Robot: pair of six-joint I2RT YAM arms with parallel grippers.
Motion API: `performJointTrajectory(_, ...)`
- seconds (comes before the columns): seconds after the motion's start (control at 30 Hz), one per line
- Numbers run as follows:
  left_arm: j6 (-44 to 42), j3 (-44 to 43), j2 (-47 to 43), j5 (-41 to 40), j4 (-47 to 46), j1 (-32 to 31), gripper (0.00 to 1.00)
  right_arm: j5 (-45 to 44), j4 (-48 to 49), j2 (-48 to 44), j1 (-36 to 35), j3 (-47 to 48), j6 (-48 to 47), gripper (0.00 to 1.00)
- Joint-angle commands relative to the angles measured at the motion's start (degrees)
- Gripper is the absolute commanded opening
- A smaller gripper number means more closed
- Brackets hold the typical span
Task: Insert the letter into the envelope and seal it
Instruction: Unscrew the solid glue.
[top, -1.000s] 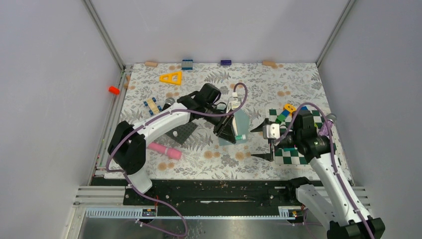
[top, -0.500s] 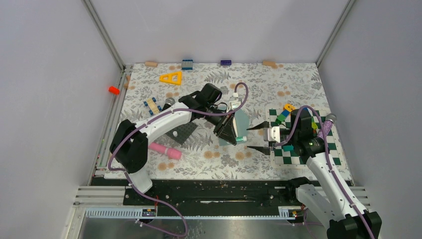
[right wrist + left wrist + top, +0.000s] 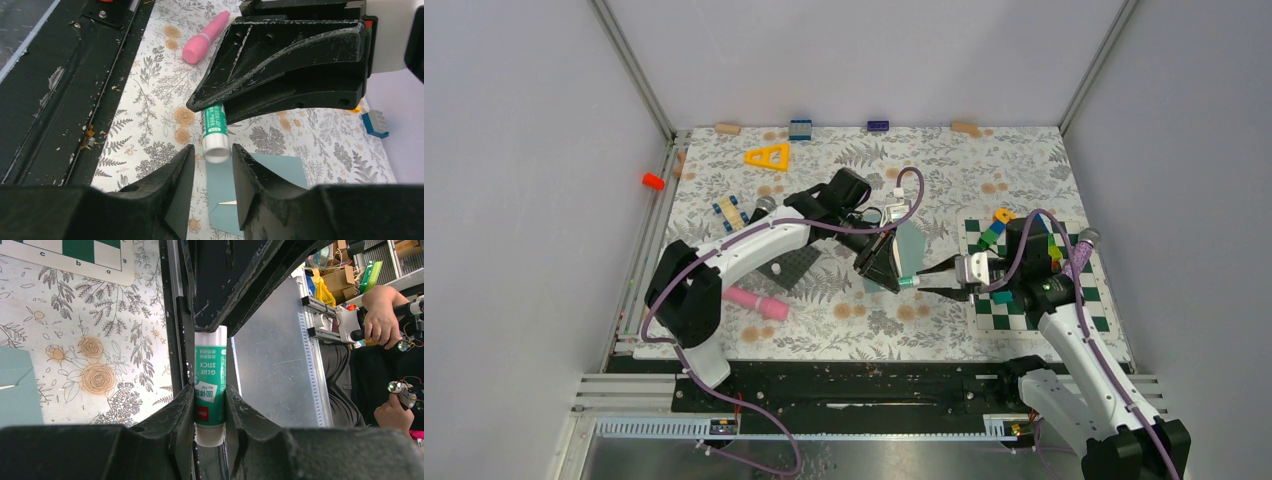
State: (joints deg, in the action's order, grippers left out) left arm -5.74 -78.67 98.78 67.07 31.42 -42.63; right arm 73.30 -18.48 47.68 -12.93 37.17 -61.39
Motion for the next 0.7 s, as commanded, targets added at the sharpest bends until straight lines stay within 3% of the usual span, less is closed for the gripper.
performJointTrajectory(0.0,-1.63,-2.52,-0.43,1.32,-0.21,-0.47,0.15,2.08,1.46,0.69,-1.24,-0.25,0.30,0.37)
performJointTrajectory(0.23,-3.46,-3.28,-1.06,0.20,1.50,-0.74,0.15,1.49,1.48,1.53,-1.66,-0.02,1.66,0.26)
performJointTrajectory(0.4,-4.77,-3.43,-3.29,-2.08,2.15,-0.87,0.14,1.60,1.60,2.53,-1.67,0.60,4.93,0.24)
performJointTrajectory(0.67,-7.86,-2.71,-8.64,-11.52,2.55,-1.87,0.14,3.21,1.42,8.27,-1.71,5.96,21.61,0.23)
